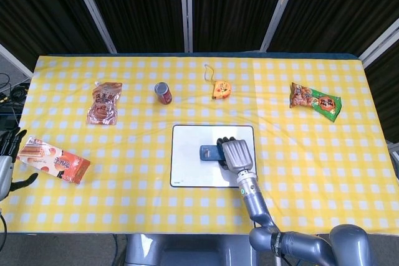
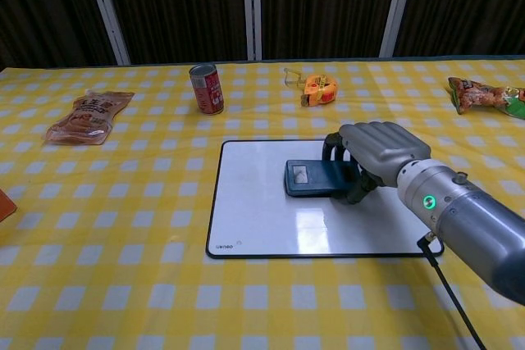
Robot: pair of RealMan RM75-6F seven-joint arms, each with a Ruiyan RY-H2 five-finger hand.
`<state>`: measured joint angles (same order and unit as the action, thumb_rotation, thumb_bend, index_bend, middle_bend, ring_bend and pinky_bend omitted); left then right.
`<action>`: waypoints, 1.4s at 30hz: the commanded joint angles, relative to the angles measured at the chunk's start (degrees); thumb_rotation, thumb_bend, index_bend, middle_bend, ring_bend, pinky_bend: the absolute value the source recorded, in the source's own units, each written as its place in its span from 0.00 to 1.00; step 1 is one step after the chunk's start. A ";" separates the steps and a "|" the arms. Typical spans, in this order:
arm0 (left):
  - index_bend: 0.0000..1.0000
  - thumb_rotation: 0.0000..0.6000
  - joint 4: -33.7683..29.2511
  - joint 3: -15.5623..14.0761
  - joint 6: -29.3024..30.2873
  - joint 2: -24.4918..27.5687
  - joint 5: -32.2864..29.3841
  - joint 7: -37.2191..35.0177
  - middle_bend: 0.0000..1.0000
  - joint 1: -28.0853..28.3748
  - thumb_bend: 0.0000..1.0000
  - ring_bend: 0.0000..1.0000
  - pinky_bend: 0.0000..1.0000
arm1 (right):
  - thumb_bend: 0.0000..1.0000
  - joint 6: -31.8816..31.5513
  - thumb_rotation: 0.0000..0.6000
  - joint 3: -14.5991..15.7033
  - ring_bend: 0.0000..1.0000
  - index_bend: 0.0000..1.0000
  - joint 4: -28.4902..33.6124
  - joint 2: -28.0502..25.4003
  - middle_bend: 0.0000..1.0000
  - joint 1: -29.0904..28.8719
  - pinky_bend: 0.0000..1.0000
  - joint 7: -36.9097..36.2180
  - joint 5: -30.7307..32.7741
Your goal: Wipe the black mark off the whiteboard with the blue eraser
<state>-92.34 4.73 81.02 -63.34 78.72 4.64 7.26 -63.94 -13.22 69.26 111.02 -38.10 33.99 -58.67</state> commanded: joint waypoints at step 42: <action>0.00 1.00 -1.21 -0.31 1.36 0.17 1.14 0.73 0.00 -0.37 0.18 0.00 0.00 | 0.28 -7.04 1.00 0.45 0.67 0.83 12.54 -10.98 0.67 4.98 0.69 0.82 -3.85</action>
<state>-93.42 4.48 82.25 -63.20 79.73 5.26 6.96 -69.22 -12.08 79.60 102.68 -34.65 36.63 -61.76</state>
